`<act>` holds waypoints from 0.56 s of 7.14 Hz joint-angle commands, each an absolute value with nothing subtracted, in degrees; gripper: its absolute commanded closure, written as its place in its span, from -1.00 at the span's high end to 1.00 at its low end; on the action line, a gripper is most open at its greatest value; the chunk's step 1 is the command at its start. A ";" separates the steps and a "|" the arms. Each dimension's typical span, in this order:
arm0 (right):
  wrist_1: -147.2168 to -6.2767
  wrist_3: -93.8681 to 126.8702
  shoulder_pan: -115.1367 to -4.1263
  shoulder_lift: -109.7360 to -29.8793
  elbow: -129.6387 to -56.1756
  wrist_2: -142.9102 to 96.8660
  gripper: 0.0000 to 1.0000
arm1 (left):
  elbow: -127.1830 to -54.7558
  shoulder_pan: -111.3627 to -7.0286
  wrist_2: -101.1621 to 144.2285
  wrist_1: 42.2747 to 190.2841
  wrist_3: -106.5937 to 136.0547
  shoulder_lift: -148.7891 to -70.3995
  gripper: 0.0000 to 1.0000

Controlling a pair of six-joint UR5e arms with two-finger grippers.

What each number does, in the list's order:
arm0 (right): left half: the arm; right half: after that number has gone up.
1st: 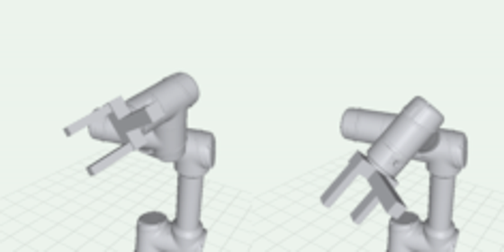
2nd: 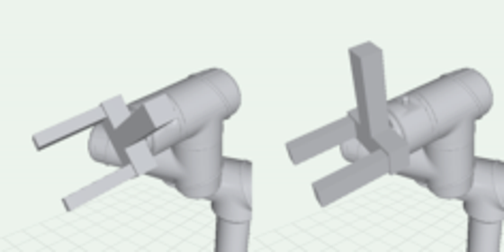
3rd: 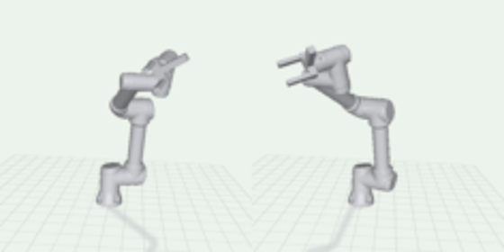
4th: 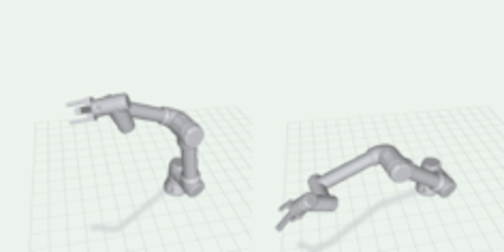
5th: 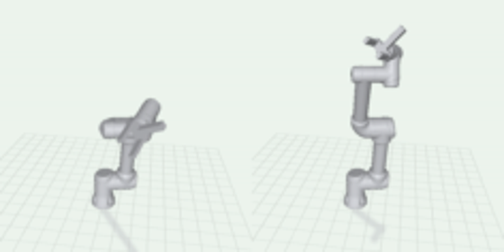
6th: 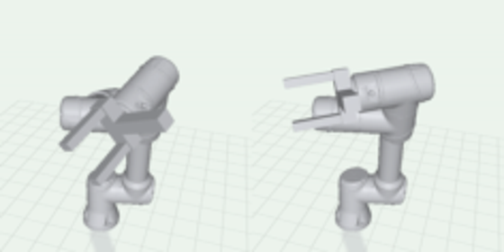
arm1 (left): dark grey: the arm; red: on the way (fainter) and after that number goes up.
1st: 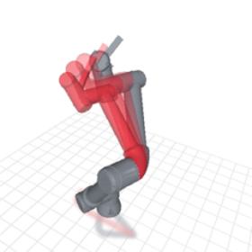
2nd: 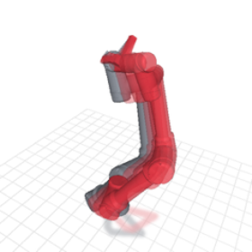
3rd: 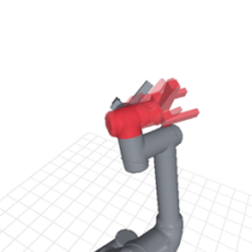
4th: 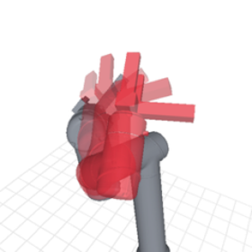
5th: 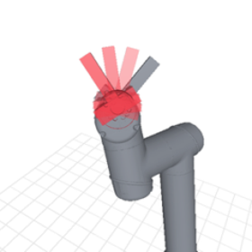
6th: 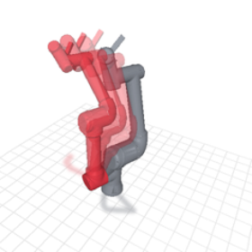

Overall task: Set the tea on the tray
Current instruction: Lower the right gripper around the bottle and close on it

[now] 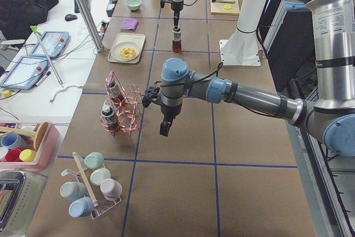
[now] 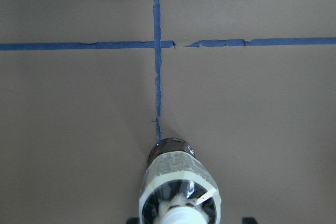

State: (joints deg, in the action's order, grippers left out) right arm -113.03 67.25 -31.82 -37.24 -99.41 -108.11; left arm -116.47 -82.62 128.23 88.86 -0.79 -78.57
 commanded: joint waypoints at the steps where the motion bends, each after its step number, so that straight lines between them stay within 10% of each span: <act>1: -113.03 67.24 -31.82 -37.44 -99.40 -108.19 0.13 | -116.54 -82.62 128.23 88.86 -0.79 -78.57 1.00; 4: -112.94 67.15 -31.64 -37.35 -99.58 -108.02 -0.79 | -116.54 -82.62 128.23 88.86 -0.79 -78.57 1.00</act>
